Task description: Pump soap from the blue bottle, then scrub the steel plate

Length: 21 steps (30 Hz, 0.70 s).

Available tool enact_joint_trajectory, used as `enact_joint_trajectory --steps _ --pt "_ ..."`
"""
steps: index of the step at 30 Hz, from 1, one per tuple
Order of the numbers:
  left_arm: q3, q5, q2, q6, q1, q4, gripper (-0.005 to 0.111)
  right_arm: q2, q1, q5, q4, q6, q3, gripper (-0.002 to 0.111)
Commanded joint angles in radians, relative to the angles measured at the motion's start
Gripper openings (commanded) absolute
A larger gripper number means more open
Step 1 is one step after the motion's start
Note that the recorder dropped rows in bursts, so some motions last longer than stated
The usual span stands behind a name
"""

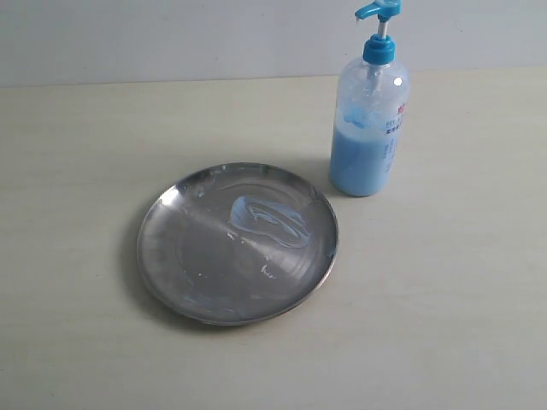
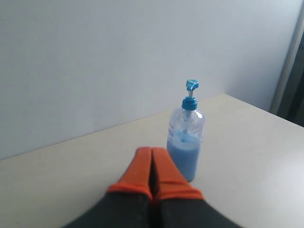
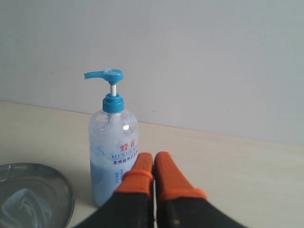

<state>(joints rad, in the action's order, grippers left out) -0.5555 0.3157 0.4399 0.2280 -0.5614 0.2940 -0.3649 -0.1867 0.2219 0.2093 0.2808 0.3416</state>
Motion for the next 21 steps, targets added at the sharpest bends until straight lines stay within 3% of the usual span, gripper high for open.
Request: enact_joint_trajectory --steps 1,11,13,17,21 --pt "0.006 -0.008 -0.004 0.003 0.003 -0.003 0.0 0.004 0.0 -0.016 -0.001 0.004 -0.005 0.004" --pt "0.043 -0.016 -0.058 -0.003 0.003 -0.043 0.0 0.004 0.0 -0.016 -0.001 0.004 -0.005 0.004" --pt "0.086 -0.056 -0.11 -0.077 0.014 -0.093 0.0 0.004 0.0 -0.016 -0.001 0.004 -0.005 0.004" --pt "0.214 -0.152 -0.207 -0.219 0.129 -0.173 0.0 0.004 0.0 -0.016 -0.001 0.004 -0.005 0.004" --pt "0.296 -0.165 -0.275 -0.266 0.226 -0.188 0.0 0.004 0.0 -0.016 -0.001 0.004 -0.005 0.004"
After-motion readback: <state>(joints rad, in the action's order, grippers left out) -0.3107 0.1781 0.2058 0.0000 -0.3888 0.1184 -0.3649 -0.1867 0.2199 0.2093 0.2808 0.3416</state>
